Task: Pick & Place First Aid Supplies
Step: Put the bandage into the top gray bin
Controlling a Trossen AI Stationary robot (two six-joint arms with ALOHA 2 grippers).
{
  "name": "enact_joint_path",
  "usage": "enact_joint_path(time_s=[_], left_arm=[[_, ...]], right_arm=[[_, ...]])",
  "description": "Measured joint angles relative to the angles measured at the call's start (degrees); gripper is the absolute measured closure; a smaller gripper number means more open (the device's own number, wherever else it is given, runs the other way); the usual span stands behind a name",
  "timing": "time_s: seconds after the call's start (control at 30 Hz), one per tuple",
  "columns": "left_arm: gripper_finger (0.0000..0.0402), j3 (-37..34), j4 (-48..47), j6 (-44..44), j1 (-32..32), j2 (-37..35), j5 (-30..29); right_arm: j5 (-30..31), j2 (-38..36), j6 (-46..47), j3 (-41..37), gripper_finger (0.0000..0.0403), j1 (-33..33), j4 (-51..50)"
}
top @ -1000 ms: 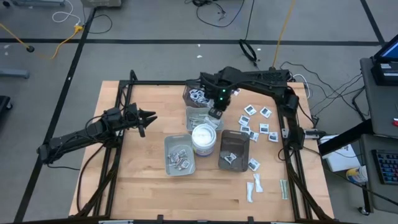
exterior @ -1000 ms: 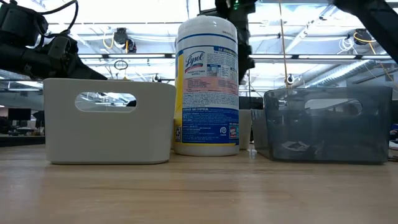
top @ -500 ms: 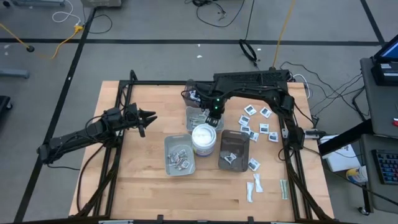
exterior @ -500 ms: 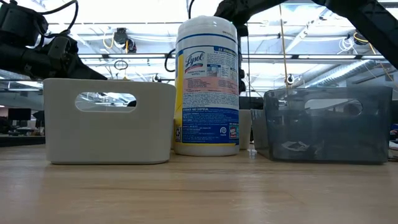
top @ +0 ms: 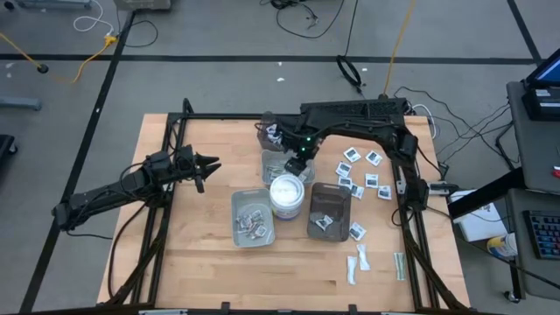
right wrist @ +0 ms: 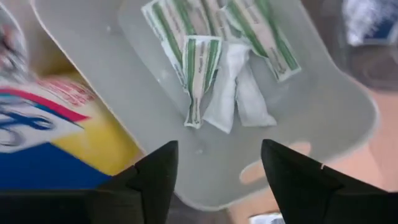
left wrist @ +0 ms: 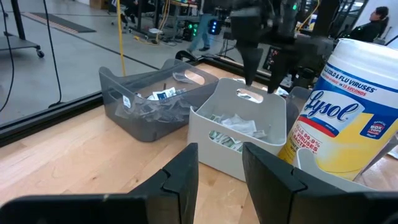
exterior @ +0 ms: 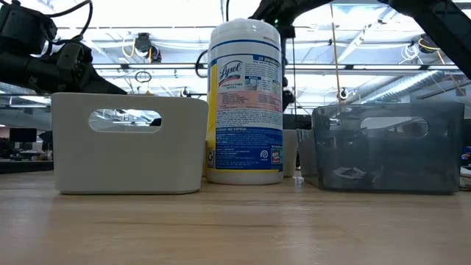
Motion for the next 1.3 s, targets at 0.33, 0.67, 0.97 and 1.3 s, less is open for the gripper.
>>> enact_joint_path(time_s=[0.33,0.67,0.97,1.3], left_arm=[[0.0273,0.01,0.0,-0.01,0.0,0.0,0.0],[0.0272,0.0,-0.02,-0.02,0.01,0.0,0.0],[0.0273,0.0,0.0,0.0,0.01,0.0,0.0],[0.0273,0.0,0.11,0.0,0.02,0.0,0.0]], right_arm=[[5.65,-5.45,26.45,0.02,0.0179,1.36,-2.35],[10.64,-7.99,47.85,0.04,0.0198,6.77,-7.64],[11.68,-14.19,58.02,-8.46,0.0199,14.74,-7.21],[10.28,-25.68,79.47,-23.55,0.0199,30.08,-6.82]])
